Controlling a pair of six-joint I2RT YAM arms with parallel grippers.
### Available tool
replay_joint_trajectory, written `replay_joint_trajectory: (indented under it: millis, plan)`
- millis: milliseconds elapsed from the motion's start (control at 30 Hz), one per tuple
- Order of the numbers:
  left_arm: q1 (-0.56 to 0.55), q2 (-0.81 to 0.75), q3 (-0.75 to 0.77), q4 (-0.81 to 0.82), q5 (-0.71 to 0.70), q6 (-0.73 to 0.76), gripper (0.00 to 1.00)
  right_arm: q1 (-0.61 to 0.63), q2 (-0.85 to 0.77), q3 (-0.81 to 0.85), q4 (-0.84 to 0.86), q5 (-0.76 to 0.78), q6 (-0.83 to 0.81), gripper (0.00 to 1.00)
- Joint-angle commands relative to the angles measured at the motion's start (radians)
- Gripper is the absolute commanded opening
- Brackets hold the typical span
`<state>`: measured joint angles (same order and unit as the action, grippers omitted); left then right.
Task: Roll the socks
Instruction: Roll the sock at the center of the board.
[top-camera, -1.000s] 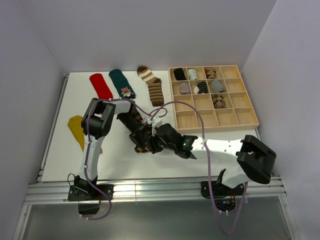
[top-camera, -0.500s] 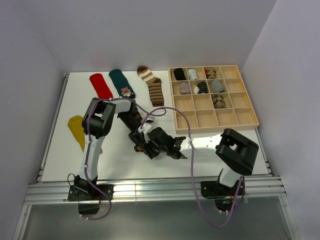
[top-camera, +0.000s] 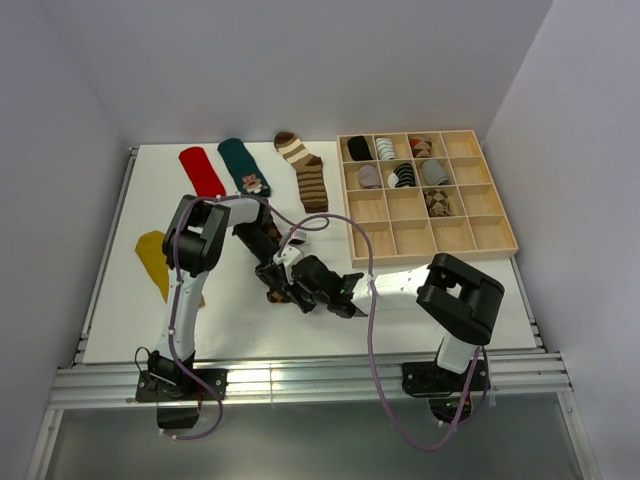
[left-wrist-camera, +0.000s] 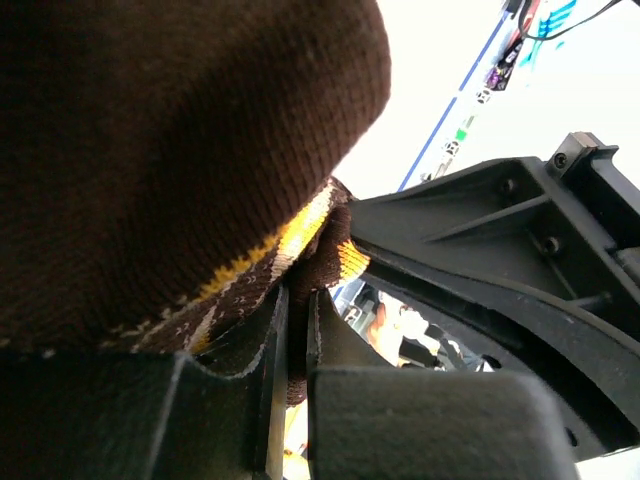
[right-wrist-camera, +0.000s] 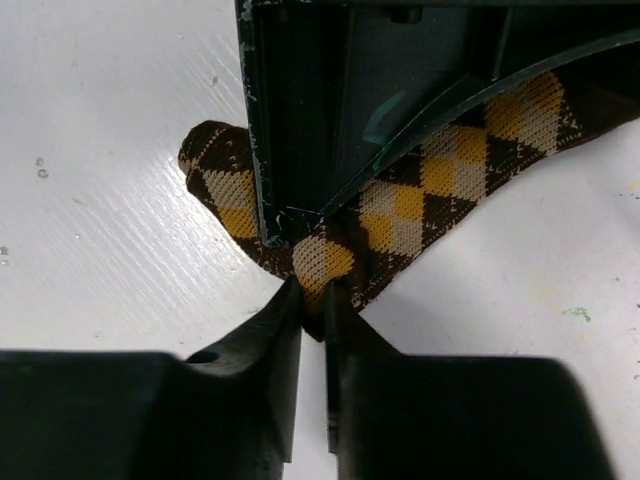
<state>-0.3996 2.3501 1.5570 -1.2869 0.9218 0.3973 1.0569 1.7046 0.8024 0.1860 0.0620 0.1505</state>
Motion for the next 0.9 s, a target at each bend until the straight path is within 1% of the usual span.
replay_joint_trajectory:
  millis: [0,33,67,100,167,200,267,300,367,400,433,467,500,600,700,733,800,833,867]
  plan:
    - [0.002,0.012,-0.029,0.182,-0.138,0.020,0.11,-0.001,0.032,0.035,0.067,0.003,0.043,0.13]
    - [0.002,-0.006,-0.038,0.207,-0.141,0.008,0.13,-0.006,0.036,0.035,0.055,-0.005,0.063,0.05]
    - [0.002,-0.015,-0.052,0.216,-0.141,0.008,0.14,-0.014,0.038,0.035,0.046,-0.026,0.076,0.03]
    - [0.002,-0.028,-0.060,0.230,-0.146,0.002,0.18,-0.018,0.041,0.037,0.032,-0.043,0.092,0.00]
    - [0.004,-0.077,-0.077,0.286,-0.156,-0.029,0.23,-0.035,0.041,0.040,-0.011,-0.086,0.139,0.00]
    - [0.004,-0.098,-0.099,0.317,-0.164,-0.040,0.30,-0.049,0.043,0.041,-0.029,-0.114,0.155,0.00]
    - [0.007,-0.164,-0.130,0.388,-0.175,-0.074,0.34,-0.075,0.036,0.046,-0.081,-0.161,0.191,0.00]
    - [0.007,-0.185,-0.141,0.412,-0.185,-0.081,0.35,-0.080,0.036,0.050,-0.103,-0.198,0.201,0.00]
    - [0.010,-0.251,-0.169,0.478,-0.189,-0.106,0.36,-0.090,0.039,0.076,-0.180,-0.221,0.215,0.00]
    - [0.013,-0.297,-0.181,0.504,-0.219,-0.136,0.36,-0.100,0.044,0.104,-0.216,-0.255,0.219,0.00]
    - [0.015,-0.319,-0.192,0.532,-0.231,-0.146,0.37,-0.106,0.049,0.119,-0.280,-0.263,0.224,0.00]
    - [0.019,-0.342,-0.216,0.553,-0.244,-0.153,0.37,-0.113,0.055,0.133,-0.307,-0.277,0.228,0.00]
    - [0.021,-0.389,-0.231,0.607,-0.274,-0.172,0.37,-0.129,0.061,0.158,-0.356,-0.313,0.228,0.00]
    - [0.036,-0.475,-0.291,0.700,-0.313,-0.196,0.37,-0.156,0.069,0.187,-0.405,-0.353,0.236,0.00]
    - [0.062,-0.561,-0.351,0.777,-0.362,-0.202,0.38,-0.207,0.075,0.205,-0.445,-0.457,0.230,0.00]
    - [0.067,-0.586,-0.370,0.800,-0.377,-0.202,0.38,-0.237,0.088,0.216,-0.476,-0.499,0.225,0.00]
    - [0.082,-0.656,-0.422,0.863,-0.422,-0.190,0.38,-0.261,0.108,0.257,-0.538,-0.530,0.209,0.00]
    - [0.084,-0.682,-0.466,0.888,-0.443,-0.190,0.39,-0.284,0.133,0.276,-0.562,-0.560,0.201,0.00]
    - [0.088,-0.708,-0.486,0.908,-0.466,-0.190,0.41,-0.293,0.144,0.294,-0.582,-0.570,0.196,0.00]
